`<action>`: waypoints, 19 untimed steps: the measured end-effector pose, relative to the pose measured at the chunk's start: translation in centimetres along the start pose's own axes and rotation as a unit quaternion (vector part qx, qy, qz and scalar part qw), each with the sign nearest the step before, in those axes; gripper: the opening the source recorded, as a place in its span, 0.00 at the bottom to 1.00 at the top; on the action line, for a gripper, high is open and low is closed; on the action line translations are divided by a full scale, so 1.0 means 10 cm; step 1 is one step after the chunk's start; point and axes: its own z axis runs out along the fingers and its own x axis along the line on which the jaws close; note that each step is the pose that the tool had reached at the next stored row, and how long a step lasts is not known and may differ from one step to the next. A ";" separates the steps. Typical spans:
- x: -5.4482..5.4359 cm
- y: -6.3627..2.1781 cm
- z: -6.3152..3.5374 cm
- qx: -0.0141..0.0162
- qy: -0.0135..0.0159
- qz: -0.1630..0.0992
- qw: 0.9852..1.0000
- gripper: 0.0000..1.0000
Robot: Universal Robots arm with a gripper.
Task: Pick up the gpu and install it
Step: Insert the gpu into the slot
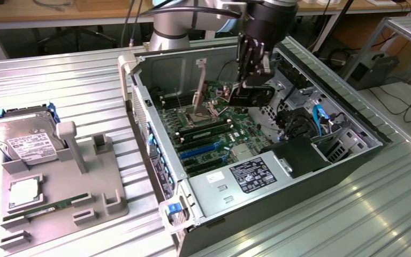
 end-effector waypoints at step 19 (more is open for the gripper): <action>0.10 0.317 0.330 0.000 0.002 -0.106 0.994 0.26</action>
